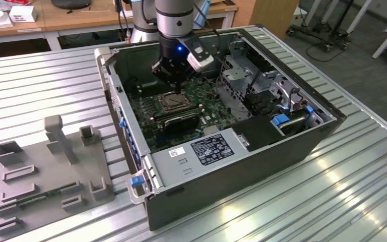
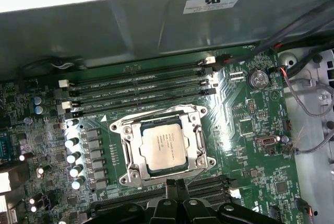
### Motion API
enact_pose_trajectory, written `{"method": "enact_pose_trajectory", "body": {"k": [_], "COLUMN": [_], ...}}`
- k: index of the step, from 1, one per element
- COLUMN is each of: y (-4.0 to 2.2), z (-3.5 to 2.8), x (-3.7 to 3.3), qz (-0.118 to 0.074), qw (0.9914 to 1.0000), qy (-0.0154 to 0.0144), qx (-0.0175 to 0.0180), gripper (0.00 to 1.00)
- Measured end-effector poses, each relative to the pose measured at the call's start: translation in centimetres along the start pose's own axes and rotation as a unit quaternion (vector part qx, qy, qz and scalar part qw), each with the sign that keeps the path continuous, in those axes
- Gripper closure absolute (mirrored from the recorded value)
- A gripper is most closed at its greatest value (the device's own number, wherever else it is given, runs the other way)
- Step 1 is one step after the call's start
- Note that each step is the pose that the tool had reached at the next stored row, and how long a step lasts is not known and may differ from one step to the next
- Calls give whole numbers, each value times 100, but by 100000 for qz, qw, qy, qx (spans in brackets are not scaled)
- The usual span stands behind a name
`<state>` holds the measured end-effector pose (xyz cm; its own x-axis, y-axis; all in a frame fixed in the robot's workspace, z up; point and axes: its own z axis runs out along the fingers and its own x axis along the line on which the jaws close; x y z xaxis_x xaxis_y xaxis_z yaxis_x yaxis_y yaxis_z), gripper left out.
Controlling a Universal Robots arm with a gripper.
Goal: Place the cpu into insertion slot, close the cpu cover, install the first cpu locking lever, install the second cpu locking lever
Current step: 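Install the second cpu locking lever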
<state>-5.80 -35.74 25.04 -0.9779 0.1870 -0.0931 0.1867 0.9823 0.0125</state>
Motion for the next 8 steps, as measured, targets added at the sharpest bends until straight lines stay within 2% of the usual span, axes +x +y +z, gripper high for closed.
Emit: {"method": "enact_pose_trajectory", "body": {"k": [8], "y": [-32], "z": [0], "x": [-6], "qz": [-1], "qw": [100000], "qy": [1], "qx": [6], "gripper": [89]}}
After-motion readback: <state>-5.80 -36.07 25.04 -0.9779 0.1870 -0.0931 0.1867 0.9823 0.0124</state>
